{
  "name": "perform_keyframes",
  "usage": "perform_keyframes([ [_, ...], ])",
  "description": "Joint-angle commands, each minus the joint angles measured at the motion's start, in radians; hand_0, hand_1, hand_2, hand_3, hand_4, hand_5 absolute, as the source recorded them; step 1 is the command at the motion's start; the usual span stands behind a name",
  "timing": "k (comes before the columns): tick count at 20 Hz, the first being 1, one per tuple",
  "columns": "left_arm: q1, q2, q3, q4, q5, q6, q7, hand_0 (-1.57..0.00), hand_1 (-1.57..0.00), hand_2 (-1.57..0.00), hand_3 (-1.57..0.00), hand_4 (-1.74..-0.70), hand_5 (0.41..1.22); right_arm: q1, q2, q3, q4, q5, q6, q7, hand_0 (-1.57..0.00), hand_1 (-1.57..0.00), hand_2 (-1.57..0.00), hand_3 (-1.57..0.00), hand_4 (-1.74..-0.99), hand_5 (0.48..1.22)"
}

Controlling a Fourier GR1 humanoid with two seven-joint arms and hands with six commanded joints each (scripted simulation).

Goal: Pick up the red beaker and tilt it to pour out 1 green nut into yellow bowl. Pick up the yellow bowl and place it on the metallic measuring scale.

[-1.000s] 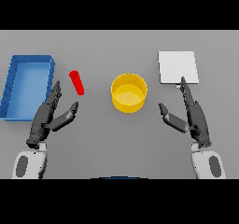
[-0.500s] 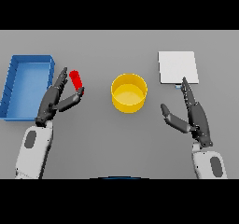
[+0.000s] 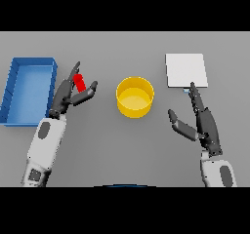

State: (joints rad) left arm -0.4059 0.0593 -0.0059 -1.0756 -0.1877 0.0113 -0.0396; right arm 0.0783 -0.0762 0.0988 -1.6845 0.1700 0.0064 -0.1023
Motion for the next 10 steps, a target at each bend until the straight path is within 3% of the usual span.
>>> perform_keyframes([
  [1, -0.016, 0.005, 0.01, 0.022, 0.002, 0.004, -0.015, 0.0, 0.0, 0.0, 0.0, -1.21, 0.673, 0.002, 0.0, 0.001, -0.013, 0.002, -0.004, 0.013, 0.0, 0.0, 0.0, 0.0, -1.24, 0.639],
  [7, -0.079, -0.024, 0.078, 0.152, 0.057, 0.009, -0.14, 0.0, 0.0, -0.01, 0.0, -1.3, 0.719, -0.014, -0.009, -0.015, -0.004, -0.005, -0.009, 0.024, 0.0, 0.0, 0.0, 0.0, -1.246, 0.646],
  [8, -0.087, -0.032, 0.088, 0.181, 0.062, 0.016, -0.148, 0.0, -0.01, -0.05, -0.04, -1.33, 0.738, -0.004, -0.007, -0.017, 0.002, -0.011, -0.005, 0.008, 0.0, 0.0, 0.0, 0.0, -1.244, 0.644],
  [10, -0.108, -0.048, 0.102, 0.216, 0.069, 0.03, -0.175, -0.21, -0.23, -0.29, -0.25, -1.4, 0.787, 0.011, -0.014, -0.017, -0.013, -0.014, 0.0, 0.007, 0.0, 0.0, 0.0, 0.0, -1.24, 0.645],
])
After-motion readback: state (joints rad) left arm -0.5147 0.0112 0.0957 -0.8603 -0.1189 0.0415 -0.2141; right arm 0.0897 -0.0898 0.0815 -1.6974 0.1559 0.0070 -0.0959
